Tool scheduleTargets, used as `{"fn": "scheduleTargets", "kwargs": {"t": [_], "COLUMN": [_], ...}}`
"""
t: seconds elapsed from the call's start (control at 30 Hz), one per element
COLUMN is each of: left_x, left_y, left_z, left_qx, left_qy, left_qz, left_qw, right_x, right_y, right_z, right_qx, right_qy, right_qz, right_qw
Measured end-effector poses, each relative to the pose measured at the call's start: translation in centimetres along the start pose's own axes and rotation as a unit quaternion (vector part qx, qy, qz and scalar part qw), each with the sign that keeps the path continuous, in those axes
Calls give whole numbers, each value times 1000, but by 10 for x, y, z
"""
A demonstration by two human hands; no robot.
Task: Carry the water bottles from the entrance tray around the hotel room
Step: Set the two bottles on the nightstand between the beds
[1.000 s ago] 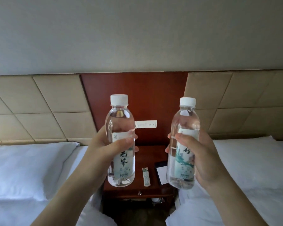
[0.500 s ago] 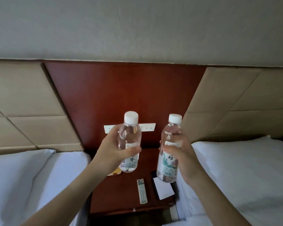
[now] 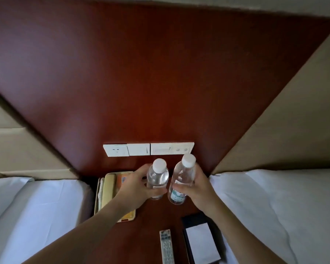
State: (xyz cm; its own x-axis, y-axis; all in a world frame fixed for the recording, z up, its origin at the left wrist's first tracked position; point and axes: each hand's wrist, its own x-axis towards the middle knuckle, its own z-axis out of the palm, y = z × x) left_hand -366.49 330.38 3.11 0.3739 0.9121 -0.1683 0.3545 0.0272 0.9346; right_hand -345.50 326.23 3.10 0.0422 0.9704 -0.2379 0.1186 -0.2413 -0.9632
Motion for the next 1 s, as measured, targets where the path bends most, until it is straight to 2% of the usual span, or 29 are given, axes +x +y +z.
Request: {"fn": "scheduleTargets", "kwargs": {"t": [0.2, 0.47, 0.67, 0.8, 1.0], "left_x": [80, 149, 160, 163, 178], "left_y": [-129, -243, -276, -281, -279], "left_z": [29, 50, 64, 68, 68], "left_qx": [0, -15, -5, 76, 163], "left_qy": [0, 8, -31, -73, -105], "left_qz": [-27, -51, -49, -82, -76], "left_qw": [1000, 999, 998, 991, 978], "right_x": [89, 159, 181, 188, 201], "right_y": [137, 237, 274, 287, 298], "right_z": [5, 16, 18, 15, 7], "right_qx": [-49, -72, -92, -127, -210], "right_qy": [-1, -12, -4, -37, -92], "right_qz": [4, 11, 0, 20, 53], "right_qw": [999, 997, 996, 991, 972]}}
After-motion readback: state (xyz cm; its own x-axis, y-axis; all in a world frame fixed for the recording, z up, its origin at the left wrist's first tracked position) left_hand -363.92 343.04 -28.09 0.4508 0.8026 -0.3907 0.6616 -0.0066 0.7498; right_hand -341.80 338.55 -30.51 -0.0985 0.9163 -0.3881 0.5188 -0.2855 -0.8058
